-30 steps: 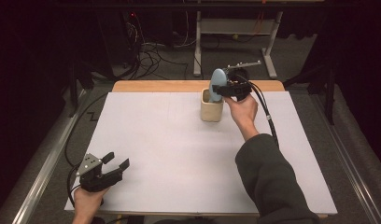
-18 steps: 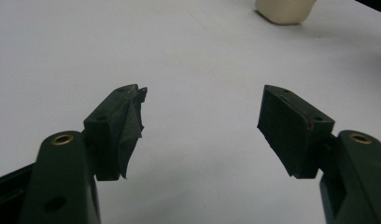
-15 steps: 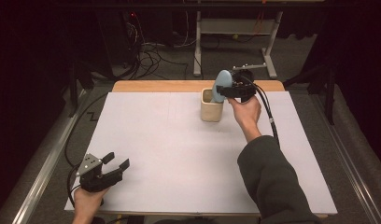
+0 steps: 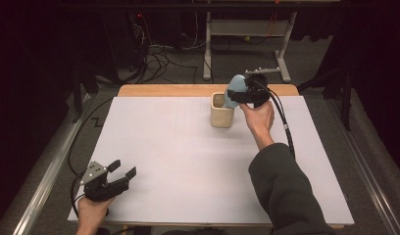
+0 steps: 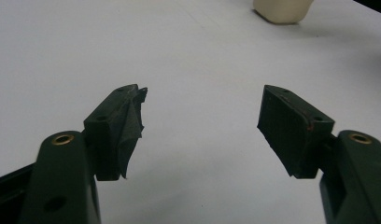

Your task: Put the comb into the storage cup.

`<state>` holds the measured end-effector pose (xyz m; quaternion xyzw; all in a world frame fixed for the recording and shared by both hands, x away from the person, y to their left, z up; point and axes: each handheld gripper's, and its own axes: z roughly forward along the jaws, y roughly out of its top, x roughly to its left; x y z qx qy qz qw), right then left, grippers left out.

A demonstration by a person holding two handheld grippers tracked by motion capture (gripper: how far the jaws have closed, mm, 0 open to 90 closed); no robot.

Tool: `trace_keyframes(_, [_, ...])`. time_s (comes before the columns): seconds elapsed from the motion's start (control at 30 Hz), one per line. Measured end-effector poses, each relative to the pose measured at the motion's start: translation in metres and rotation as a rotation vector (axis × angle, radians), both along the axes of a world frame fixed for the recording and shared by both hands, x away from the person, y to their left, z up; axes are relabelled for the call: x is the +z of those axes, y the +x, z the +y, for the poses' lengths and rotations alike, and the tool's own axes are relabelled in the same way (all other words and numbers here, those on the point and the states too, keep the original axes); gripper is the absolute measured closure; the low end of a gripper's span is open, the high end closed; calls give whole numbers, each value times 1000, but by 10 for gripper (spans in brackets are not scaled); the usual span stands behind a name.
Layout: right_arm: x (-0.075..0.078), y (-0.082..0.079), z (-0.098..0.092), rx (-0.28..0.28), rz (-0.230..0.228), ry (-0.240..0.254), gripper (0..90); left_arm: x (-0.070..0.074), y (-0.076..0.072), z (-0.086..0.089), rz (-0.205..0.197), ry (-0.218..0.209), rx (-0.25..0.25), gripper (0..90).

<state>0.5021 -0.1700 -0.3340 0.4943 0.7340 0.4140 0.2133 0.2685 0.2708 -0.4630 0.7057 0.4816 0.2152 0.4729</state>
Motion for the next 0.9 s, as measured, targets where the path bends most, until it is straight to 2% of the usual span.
trace_keyframes(0.2, [1, -1, 0, 6, -1, -1, 274, 0, 0, 0, -1, -3, 1, 312])
trace_keyframes(0.4, [0, -2, -3, 23, 27, 16, 263, 1, 0, 0, -8, -15, -10, 306])
trace_keyframes(0.53, [-1, -5, -7, 22, 3, 43, 266, 1, -1, 0, -12, -15, -13, 304])
trace_keyframes(0.63, [-4, -6, -12, 31, 21, 52, 258, 1, -1, 0, -13, -18, -14, 303])
trace_keyframes(0.9, [-5, -15, -21, 49, 1, 69, 260, 0, 0, -1, -7, -16, -14, 302])
